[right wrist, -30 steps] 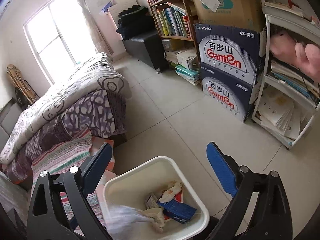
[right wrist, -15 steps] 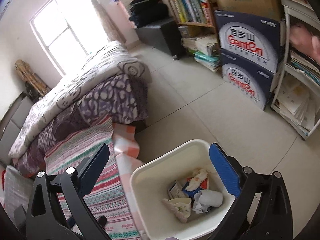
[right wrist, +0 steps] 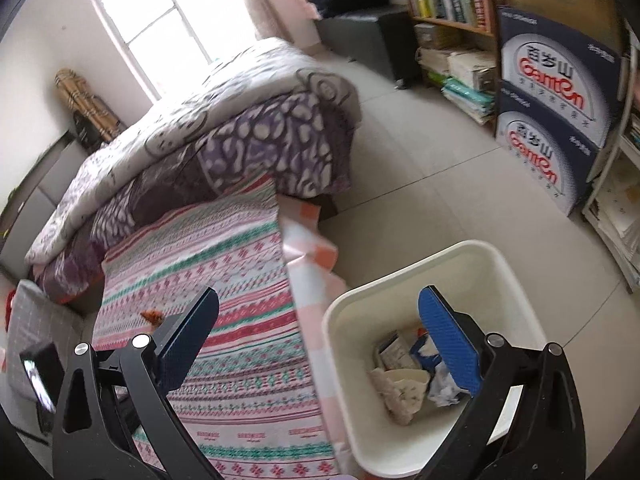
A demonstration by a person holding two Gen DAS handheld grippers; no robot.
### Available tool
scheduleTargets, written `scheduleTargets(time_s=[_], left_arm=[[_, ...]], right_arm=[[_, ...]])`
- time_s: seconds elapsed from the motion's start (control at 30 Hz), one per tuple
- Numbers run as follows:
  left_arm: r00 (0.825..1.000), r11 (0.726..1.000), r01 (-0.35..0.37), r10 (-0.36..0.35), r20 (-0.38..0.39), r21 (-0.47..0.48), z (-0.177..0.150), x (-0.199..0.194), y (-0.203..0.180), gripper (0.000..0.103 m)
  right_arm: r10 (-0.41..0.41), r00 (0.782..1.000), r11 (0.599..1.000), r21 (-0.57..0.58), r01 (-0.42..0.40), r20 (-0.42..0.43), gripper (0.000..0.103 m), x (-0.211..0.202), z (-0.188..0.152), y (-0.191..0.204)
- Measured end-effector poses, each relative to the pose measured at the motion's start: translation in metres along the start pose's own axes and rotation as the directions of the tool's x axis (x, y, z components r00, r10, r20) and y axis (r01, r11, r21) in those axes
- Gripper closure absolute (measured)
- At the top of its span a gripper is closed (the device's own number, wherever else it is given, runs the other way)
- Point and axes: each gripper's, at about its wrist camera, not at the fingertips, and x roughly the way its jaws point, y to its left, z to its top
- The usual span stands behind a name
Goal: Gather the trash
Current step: 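Grasp an orange peel on the bedspread with the left tool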
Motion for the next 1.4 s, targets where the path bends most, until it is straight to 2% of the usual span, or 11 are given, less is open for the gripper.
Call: scheduleTargets(time_s=[0.13, 0.23, 0.33, 0.47, 0.7, 0.77, 0.8, 0.97, 1.03, 1.2, 1.4], left_arm=[[0.99, 0.99, -0.138, 0.138, -0.032, 0.008, 0.003, 0.03, 0.047, 0.03], [0.971, 0.974, -0.229, 0.228, -0.068, -0.004, 0.004, 0.051, 0.091, 0.03], [0.967, 0.964, -0.238, 0.223, -0.127, -0.121, 0.004, 0.068, 0.142, 0.03], [0.956, 0.943, -0.273, 0.244, -0.161, -0.191, 0.003, 0.085, 0.187, 0.03], [0.963, 0.933, -0.235, 0.186, -0.196, -0.272, -0.001, 0.117, 0.222, 0.03], [0.972, 0.927, -0.198, 0.144, -0.185, -0.318, -0.002, 0.12, 0.233, 0.03], [0.975, 0.921, -0.178, 0.118, -0.186, -0.346, -0.003, 0.12, 0.238, 0.032], [0.979, 0.921, -0.175, 0.126, -0.159, -0.349, -0.007, 0.118, 0.242, 0.07], [0.976, 0.928, -0.196, 0.155, -0.151, -0.318, -0.009, 0.116, 0.238, 0.082], [0.974, 0.935, -0.213, 0.182, -0.133, -0.283, -0.01, 0.114, 0.232, 0.084], [0.973, 0.934, -0.218, 0.186, -0.133, -0.284, -0.012, 0.112, 0.235, 0.084]], right_arm=[[0.011, 0.999, 0.999, -0.036, -0.013, -0.039, 0.007, 0.014, -0.007, 0.021], [0.006, 0.998, 0.996, -0.086, -0.011, -0.06, 0.007, 0.024, -0.015, 0.04], [-0.009, 0.998, 0.99, -0.144, -0.001, -0.068, 0.007, 0.035, -0.022, 0.059], [-0.002, 0.997, 0.965, -0.261, -0.018, -0.076, 0.007, 0.051, -0.034, 0.09], [0.085, 0.993, 0.851, -0.511, -0.117, -0.086, 0.007, 0.091, -0.06, 0.173], [0.126, 0.986, 0.816, -0.553, -0.167, -0.112, 0.007, 0.106, -0.066, 0.194], [0.147, 0.98, 0.794, -0.575, -0.196, -0.131, 0.007, 0.117, -0.07, 0.207], [0.181, 0.967, 0.726, -0.639, -0.253, -0.177, 0.007, 0.159, -0.087, 0.249], [0.178, 0.965, 0.713, -0.652, -0.26, -0.191, 0.013, 0.174, -0.092, 0.259], [0.146, 0.967, 0.688, -0.681, -0.251, -0.208, 0.028, 0.196, -0.101, 0.269], [0.149, 0.963, 0.714, -0.65, -0.261, -0.223, 0.052, 0.208, -0.095, 0.267]])
